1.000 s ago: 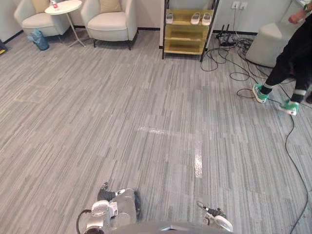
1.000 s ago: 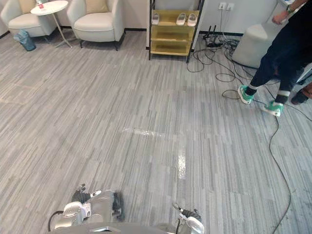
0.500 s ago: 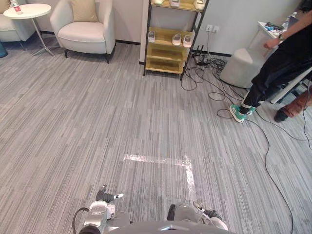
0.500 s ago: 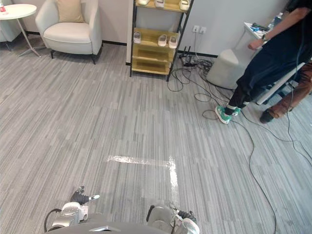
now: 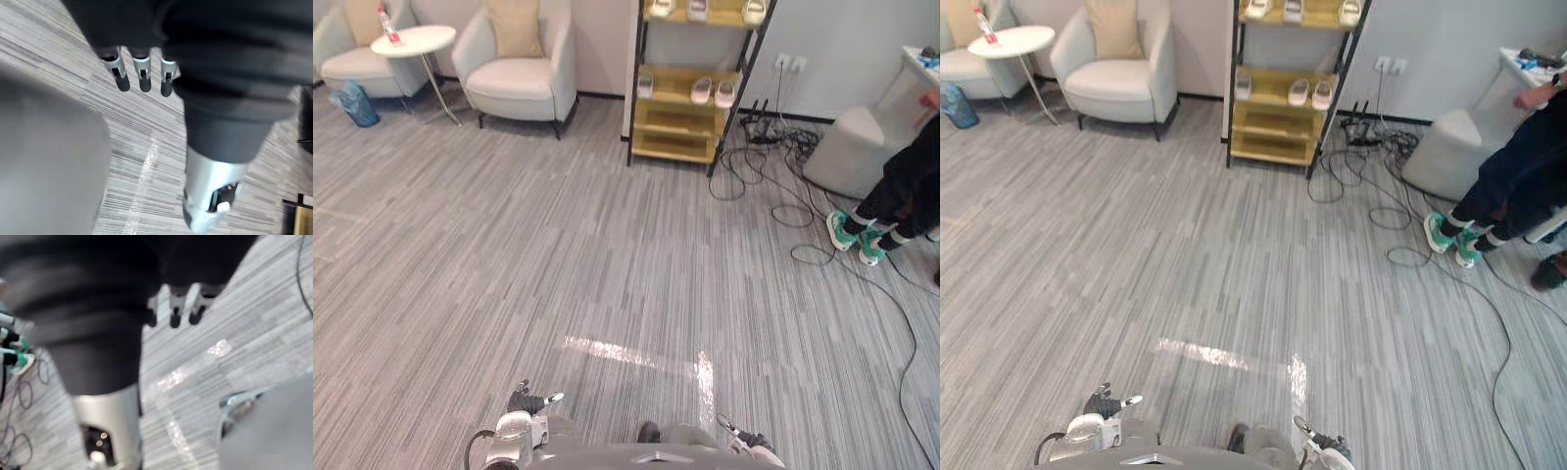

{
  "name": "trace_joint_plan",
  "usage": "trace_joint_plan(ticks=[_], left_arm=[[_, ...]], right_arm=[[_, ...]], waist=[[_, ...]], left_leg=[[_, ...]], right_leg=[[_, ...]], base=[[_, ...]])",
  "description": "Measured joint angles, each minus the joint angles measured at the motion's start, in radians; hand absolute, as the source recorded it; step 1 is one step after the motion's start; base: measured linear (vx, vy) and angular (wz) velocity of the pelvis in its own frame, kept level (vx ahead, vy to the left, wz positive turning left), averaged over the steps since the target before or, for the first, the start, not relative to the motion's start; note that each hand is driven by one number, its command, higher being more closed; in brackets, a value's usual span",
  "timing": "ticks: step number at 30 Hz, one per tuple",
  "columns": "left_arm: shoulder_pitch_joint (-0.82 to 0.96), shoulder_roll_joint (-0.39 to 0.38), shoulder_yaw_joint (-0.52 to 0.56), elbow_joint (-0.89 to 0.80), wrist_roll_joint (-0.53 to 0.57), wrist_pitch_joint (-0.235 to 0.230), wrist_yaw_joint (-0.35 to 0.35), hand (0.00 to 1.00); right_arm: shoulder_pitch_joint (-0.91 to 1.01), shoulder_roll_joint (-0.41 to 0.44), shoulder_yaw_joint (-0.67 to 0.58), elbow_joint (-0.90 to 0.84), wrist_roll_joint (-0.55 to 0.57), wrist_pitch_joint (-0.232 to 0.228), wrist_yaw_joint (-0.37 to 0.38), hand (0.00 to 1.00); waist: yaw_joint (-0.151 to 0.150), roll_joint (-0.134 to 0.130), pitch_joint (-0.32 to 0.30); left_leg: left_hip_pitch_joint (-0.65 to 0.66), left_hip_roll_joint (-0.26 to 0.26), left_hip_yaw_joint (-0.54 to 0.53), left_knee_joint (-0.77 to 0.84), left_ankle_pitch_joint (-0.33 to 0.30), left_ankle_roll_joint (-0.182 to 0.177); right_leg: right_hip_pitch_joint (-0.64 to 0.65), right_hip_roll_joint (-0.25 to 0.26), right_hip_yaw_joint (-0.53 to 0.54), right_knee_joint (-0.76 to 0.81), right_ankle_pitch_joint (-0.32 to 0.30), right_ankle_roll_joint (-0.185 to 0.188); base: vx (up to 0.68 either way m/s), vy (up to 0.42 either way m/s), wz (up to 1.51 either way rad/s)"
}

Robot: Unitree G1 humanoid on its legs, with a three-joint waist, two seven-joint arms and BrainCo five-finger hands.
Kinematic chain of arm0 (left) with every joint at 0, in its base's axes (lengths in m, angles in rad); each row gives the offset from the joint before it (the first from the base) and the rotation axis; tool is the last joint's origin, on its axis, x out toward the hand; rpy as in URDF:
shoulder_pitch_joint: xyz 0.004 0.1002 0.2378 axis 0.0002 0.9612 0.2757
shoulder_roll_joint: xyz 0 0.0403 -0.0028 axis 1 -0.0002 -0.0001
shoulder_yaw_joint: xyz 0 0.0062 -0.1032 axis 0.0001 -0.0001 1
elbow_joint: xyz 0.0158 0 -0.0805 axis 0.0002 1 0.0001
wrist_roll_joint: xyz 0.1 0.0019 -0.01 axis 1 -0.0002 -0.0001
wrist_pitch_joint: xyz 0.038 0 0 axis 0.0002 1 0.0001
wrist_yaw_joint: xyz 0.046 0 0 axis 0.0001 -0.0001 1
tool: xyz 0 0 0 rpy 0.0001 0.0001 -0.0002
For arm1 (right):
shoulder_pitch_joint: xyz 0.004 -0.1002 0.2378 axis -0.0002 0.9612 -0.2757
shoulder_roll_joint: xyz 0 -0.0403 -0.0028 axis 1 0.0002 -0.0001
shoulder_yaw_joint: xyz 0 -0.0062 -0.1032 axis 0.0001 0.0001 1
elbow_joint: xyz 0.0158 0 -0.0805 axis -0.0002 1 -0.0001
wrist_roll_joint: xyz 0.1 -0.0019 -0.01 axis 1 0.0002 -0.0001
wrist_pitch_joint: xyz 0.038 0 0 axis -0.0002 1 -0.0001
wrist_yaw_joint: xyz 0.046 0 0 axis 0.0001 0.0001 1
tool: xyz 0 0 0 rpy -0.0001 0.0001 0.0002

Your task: Pick up cushions and gather them together orderly.

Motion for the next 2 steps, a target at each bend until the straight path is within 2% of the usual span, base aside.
trace_joint_plan(ticks=[1,2], left_arm=[[-0.001,0.000,0.001,0.003,0.003,0.000,0.000,0.00],[-0.005,0.001,0.002,0.014,0.004,0.000,0.000,0.00]], right_arm=[[0.000,0.000,0.002,0.001,-0.001,0.000,0.000,0.00],[0.000,0.001,0.011,-0.001,-0.001,0.000,0.000,0.00]], waist=[[0.000,0.001,0.000],[-0.004,-0.004,-0.004]], left_leg=[[0.005,-0.008,0.002,-0.001,0.000,0.001],[0.020,-0.023,0.002,-0.009,-0.001,0.003]], right_leg=[[0.011,-0.003,0.003,-0.016,0.008,0.004],[0.033,-0.012,0.006,-0.041,0.017,0.004]], base=[[0.17,0.188,-0.07],[0.10,0.119,-0.04]])
